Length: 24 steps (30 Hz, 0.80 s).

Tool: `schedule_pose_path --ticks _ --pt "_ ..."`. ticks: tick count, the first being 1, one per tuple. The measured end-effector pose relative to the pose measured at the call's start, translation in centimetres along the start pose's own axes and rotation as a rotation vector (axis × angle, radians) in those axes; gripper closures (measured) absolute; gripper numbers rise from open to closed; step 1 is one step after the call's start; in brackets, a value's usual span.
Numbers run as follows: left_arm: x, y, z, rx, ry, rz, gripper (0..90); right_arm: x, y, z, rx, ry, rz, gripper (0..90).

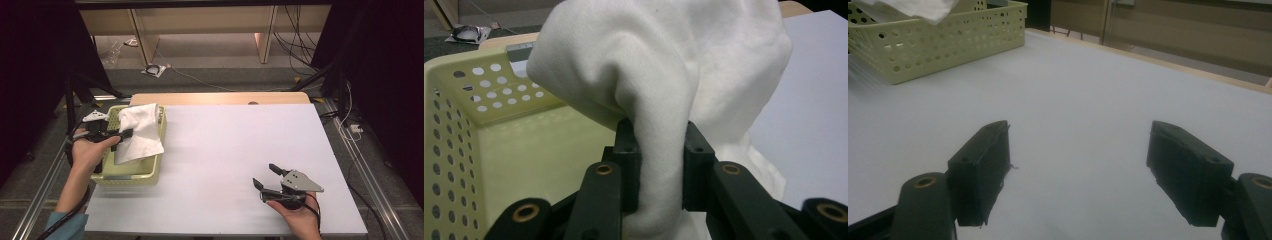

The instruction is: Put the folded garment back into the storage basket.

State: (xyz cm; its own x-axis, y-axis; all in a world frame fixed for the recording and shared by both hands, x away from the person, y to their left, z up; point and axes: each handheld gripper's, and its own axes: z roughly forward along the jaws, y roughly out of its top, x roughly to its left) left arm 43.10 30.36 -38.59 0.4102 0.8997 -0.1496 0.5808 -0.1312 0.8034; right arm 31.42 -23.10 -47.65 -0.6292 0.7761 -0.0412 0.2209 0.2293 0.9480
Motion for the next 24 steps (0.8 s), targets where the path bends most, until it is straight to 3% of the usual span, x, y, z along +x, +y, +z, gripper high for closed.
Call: schedule_pose_path --ticks 15,24 --pt "0.9 0.1 -1.0 0.015 0.010 0.006 74.0 0.0 0.0 0.0 0.003 -0.003 0.000 26.1" --pt "0.9 0.3 -1.2 0.017 -0.026 0.002 74.0 0.0 0.0 0.1 0.014 -0.003 0.001 26.1"
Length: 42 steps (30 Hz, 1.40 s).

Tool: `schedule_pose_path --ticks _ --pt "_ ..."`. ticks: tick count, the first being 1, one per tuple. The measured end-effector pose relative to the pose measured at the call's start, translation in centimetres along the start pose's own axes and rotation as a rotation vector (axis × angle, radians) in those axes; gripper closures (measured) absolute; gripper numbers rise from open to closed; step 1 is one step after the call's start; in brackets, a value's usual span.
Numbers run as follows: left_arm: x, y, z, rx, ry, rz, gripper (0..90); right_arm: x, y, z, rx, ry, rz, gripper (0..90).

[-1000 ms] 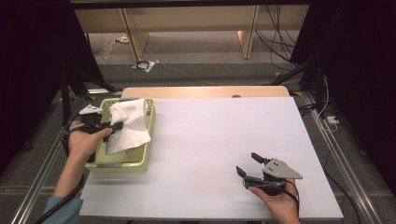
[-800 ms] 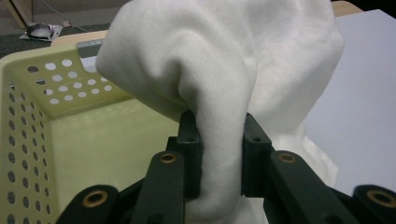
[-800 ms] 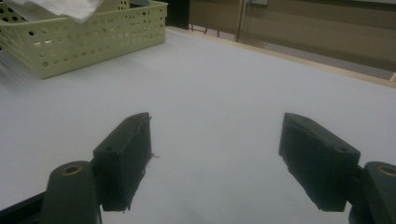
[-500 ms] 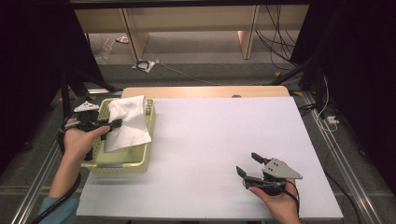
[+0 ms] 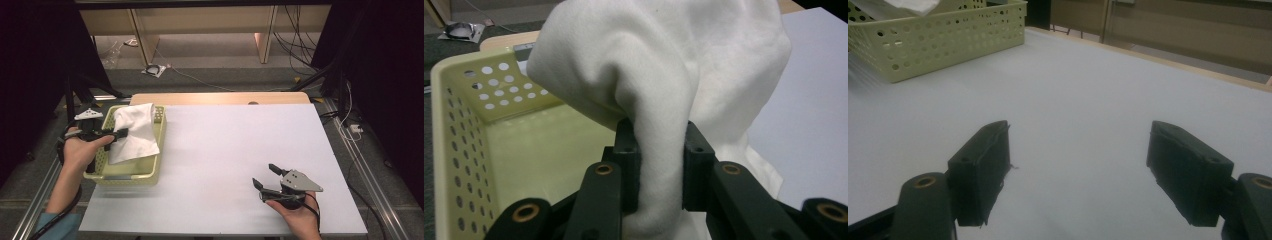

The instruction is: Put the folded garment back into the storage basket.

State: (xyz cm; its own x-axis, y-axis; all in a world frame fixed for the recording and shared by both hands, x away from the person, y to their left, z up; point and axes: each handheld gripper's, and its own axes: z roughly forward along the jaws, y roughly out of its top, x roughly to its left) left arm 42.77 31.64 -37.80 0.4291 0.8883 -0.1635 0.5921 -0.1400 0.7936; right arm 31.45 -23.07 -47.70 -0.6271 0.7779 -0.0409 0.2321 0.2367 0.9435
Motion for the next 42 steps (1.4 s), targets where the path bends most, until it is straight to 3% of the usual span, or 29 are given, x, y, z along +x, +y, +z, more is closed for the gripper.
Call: schedule_pose_path --ticks 11,15,21,30,42 --pt "0.1 0.0 1.3 0.020 -0.031 -0.019 74.0 0.0 0.0 0.1 -0.003 0.001 -0.002 26.1" --pt "0.7 -0.2 2.1 0.060 -0.032 -0.032 73.8 0.0 0.0 0.1 -0.004 0.003 -0.001 26.1" --pt "1.9 -0.9 3.4 0.125 0.023 -0.034 73.6 0.0 0.0 0.1 -0.006 0.002 -0.001 26.1" --pt "2.5 -1.5 4.4 0.193 0.060 -0.017 73.3 -0.1 0.0 0.1 -0.005 0.002 -0.003 26.1" --pt "2.5 -1.7 5.0 0.229 0.095 0.014 72.8 -0.1 0.0 0.1 -0.004 -0.001 -0.003 26.1"
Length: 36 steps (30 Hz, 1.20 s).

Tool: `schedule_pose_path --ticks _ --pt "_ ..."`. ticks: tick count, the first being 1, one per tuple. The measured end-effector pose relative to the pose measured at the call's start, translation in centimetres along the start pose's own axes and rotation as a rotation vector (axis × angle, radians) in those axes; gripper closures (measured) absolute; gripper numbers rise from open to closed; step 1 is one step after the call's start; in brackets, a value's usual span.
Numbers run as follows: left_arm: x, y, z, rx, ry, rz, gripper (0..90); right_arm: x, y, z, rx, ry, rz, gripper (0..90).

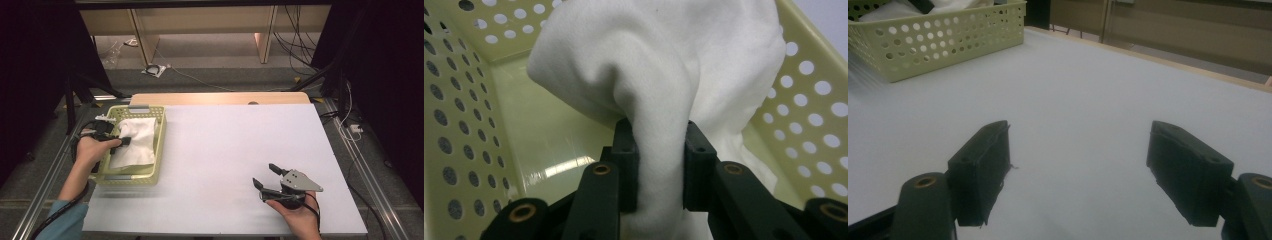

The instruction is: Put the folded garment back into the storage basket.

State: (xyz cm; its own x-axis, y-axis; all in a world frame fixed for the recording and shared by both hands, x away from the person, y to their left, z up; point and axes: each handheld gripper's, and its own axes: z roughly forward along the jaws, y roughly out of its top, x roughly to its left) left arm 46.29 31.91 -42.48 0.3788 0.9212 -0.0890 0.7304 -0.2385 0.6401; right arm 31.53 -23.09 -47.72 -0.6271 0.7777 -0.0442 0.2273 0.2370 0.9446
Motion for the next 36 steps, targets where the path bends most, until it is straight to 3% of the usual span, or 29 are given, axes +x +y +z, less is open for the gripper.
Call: schedule_pose_path --ticks 36 --pt "1.0 -0.3 0.9 0.035 0.041 0.018 72.8 0.0 0.0 0.0 -0.007 0.002 0.003 26.1"
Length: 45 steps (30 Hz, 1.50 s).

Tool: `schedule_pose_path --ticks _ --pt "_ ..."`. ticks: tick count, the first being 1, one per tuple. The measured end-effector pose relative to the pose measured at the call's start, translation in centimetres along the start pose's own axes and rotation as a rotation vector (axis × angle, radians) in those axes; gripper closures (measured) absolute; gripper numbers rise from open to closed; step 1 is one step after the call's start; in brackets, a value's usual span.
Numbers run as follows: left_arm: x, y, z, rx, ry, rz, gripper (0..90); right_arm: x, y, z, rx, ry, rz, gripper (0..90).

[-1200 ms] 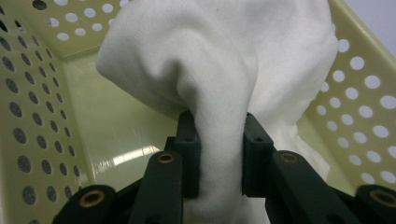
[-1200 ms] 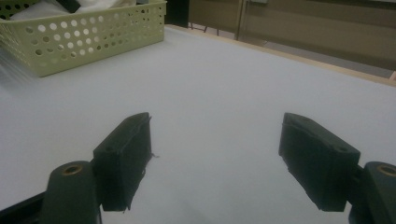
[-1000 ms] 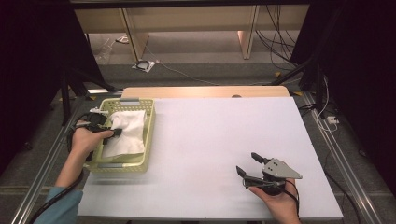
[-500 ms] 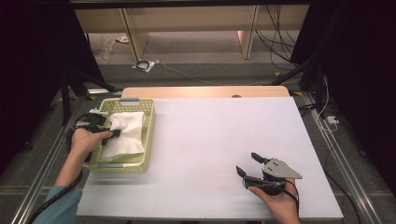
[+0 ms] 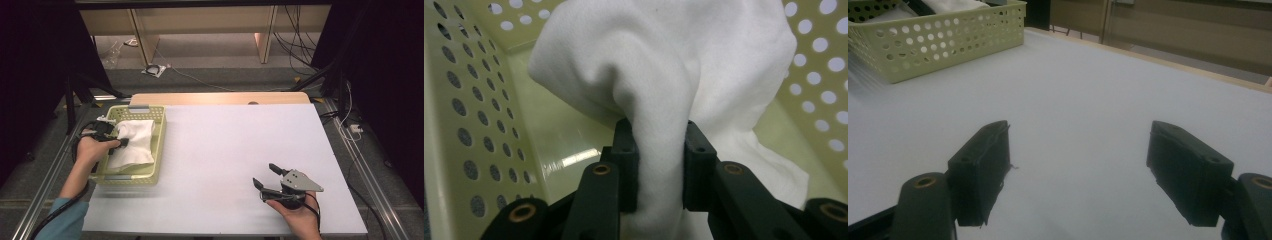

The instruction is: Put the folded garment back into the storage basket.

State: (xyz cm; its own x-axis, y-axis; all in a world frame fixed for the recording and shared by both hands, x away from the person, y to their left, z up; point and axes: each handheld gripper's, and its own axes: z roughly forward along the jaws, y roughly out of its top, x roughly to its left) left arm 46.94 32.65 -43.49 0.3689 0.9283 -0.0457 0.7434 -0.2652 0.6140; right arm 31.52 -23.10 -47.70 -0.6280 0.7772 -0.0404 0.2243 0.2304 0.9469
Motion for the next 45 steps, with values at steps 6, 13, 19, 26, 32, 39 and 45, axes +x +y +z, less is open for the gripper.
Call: schedule_pose_path --ticks 6,13,19,26,32,39,45 --pt "0.1 0.1 0.2 0.002 0.017 0.019 72.8 0.0 0.0 0.0 -0.001 0.000 0.000 26.1" --pt "0.1 0.2 0.4 0.010 0.042 0.055 72.3 0.0 0.0 0.0 -0.001 0.000 0.000 26.1" --pt "0.1 0.3 0.6 0.012 0.061 0.075 71.8 0.0 0.0 0.0 -0.001 0.001 -0.001 26.1" --pt "0.2 0.2 0.7 0.010 0.068 0.076 71.6 0.0 0.0 0.0 -0.001 0.000 -0.001 26.1" --pt "0.4 0.1 0.9 0.008 0.083 0.076 71.2 0.0 0.0 0.0 0.000 0.001 -0.001 26.1" --pt "0.3 0.3 1.1 0.009 0.104 0.083 70.7 0.0 0.0 0.0 0.003 0.002 -0.004 26.1" --pt "0.4 0.4 1.2 0.010 0.115 0.080 69.8 0.0 0.0 0.0 0.003 0.001 -0.003 26.1"
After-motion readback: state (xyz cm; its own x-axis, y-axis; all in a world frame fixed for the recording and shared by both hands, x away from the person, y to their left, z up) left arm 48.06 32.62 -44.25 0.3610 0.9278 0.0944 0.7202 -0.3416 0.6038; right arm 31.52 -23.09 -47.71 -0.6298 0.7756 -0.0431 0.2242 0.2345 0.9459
